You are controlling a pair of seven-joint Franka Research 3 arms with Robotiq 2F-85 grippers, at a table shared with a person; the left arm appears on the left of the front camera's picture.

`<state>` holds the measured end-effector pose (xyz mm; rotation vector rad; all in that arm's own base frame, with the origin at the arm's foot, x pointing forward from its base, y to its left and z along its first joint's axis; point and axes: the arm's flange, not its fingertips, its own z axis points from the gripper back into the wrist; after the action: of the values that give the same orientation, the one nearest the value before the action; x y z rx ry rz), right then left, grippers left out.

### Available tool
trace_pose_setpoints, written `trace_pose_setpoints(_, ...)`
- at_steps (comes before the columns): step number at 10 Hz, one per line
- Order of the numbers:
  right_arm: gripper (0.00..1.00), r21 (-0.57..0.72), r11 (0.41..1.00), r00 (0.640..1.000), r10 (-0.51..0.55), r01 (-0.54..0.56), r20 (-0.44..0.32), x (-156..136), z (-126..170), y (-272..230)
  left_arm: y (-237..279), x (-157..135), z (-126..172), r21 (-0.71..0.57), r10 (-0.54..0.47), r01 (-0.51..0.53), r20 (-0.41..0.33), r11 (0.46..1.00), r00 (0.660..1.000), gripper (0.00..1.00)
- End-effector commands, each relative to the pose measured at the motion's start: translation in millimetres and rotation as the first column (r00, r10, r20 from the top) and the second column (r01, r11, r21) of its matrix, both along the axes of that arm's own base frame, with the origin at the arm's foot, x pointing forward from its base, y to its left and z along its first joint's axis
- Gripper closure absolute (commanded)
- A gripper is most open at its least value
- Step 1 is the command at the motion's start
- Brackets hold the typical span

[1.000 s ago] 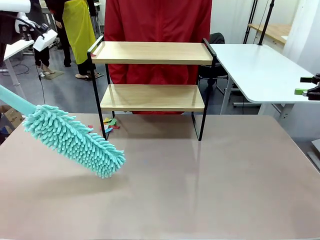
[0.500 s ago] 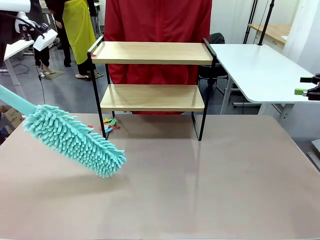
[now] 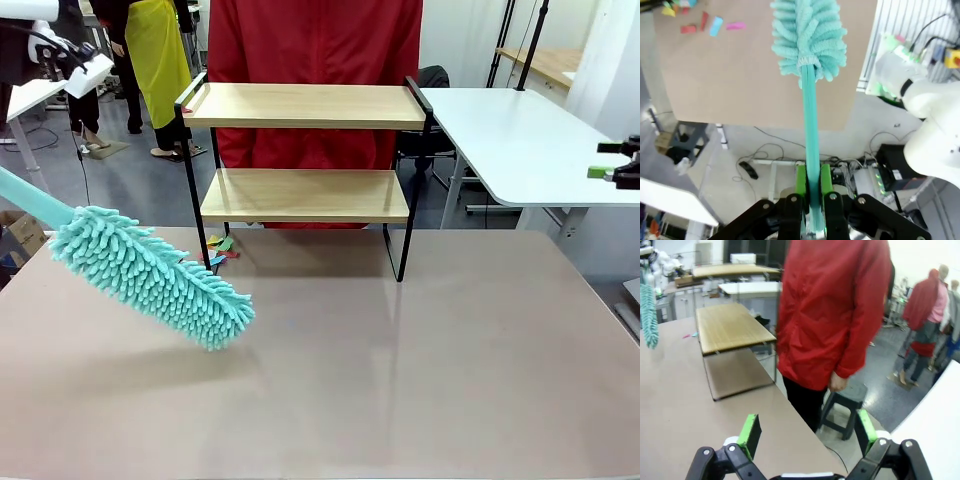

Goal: Clean the shelf.
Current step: Hand the Duster back to the human.

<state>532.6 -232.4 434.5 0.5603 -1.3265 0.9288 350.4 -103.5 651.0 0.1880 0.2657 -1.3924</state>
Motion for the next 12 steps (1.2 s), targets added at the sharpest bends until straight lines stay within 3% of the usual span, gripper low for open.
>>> trace_pose_setpoints(1,0.0,0.004,0.995,0.995,0.096,-0.096,-0.002,0,38,35,3,-6,-15,-0.141,0.017,-0.011,0.043,0.99,0.999,0.87)
trace_pose_setpoints(3,0.0,0.015,0.987,0.987,0.163,-0.163,-0.013,-16,66,77,-11,-8,-35,-0.309,0.029,-0.007,0.067,0.951,0.997,0.87)
trace_pose_setpoints(5,0.0,0.071,0.957,0.955,0.286,-0.281,-0.083,-34,82,112,-19,-10,-54,-0.408,0.06,-0.024,0.077,0.913,0.995,0.87)
trace_pose_setpoints(7,0.0,0.149,0.897,0.88,0.438,-0.416,-0.183,-51,89,137,-26,-16,-72,-0.507,0.084,-0.025,0.094,0.862,0.992,0.87)
trace_pose_setpoints(8,0.0,0.204,0.868,0.844,0.491,-0.453,-0.216,-59,88,148,-29,-22,-80,-0.561,0.095,-0.018,0.108,0.828,0.99,0.87)
trace_pose_setpoints(12,0.0,0.299,0.805,0.789,0.578,-0.512,-0.206,-97,69,196,-26,-41,-116,-0.713,0.117,0.017,0.139,0.701,0.983,0.87)
